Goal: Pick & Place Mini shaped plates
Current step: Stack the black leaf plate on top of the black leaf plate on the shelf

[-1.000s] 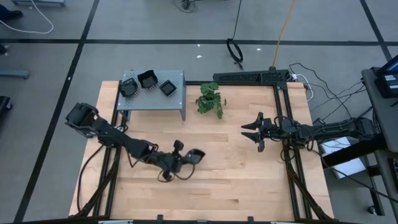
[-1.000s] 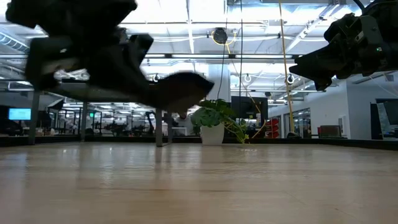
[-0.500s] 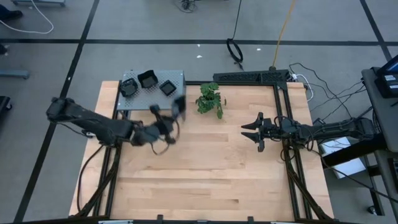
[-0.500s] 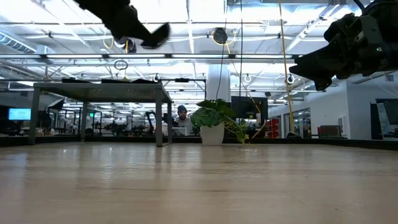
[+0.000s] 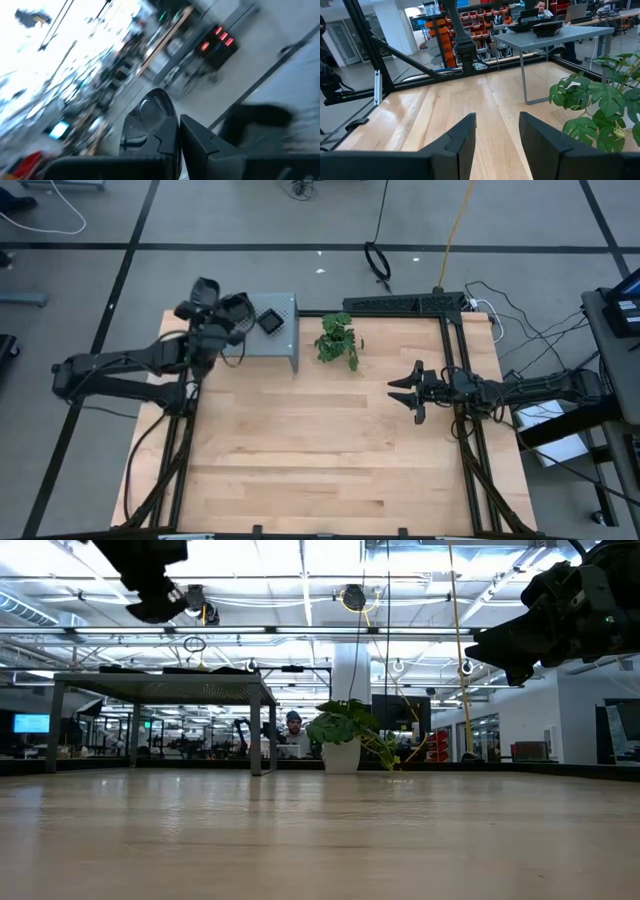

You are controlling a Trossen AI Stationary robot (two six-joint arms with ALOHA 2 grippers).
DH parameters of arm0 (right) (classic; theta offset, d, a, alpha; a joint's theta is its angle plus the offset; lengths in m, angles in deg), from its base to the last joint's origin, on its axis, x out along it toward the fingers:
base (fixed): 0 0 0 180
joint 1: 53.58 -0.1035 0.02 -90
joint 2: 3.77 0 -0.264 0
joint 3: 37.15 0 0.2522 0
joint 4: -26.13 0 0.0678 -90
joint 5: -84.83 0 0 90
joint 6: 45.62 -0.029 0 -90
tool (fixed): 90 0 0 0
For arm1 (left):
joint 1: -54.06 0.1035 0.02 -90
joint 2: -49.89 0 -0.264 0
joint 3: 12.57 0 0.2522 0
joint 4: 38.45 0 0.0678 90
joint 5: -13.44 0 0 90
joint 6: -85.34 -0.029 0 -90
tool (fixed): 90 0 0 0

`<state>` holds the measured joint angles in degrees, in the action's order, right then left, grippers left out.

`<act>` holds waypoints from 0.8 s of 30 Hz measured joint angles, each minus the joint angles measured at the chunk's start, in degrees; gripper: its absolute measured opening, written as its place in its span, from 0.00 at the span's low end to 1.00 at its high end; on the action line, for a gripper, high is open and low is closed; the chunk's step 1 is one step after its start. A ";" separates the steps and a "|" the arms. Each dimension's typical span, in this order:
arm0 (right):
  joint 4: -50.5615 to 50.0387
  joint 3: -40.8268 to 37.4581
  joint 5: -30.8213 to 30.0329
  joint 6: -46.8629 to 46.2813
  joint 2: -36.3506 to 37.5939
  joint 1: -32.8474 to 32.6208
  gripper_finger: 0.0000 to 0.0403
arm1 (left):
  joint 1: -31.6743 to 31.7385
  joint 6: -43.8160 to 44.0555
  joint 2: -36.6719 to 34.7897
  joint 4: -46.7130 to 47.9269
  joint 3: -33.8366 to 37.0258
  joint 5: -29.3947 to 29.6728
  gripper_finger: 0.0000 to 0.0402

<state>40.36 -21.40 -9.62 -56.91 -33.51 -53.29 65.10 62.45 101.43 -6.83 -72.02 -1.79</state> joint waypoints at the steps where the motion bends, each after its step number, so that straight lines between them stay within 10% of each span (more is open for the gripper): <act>1: 0.00 0.01 0.00 0.00 -0.02 -0.01 0.35 | 2.09 -0.71 0.02 0.37 0.00 -0.01 0.06; 9: 0.00 0.00 0.00 0.00 -0.02 -0.01 0.35 | 18.18 -1.58 1.72 0.58 0.00 -9.11 0.06; 18: 0.00 0.01 0.00 0.00 -0.02 -0.01 0.35 | 30.31 10.99 2.89 -3.33 0.00 -38.57 0.06; 24: 0.00 0.00 0.00 0.00 -0.02 -0.01 0.35 | 35.66 9.86 3.33 -0.26 -7.23 -40.23 0.06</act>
<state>40.36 -21.39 -9.62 -56.91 -33.53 -53.30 100.76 72.32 104.76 -7.09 -79.25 -42.02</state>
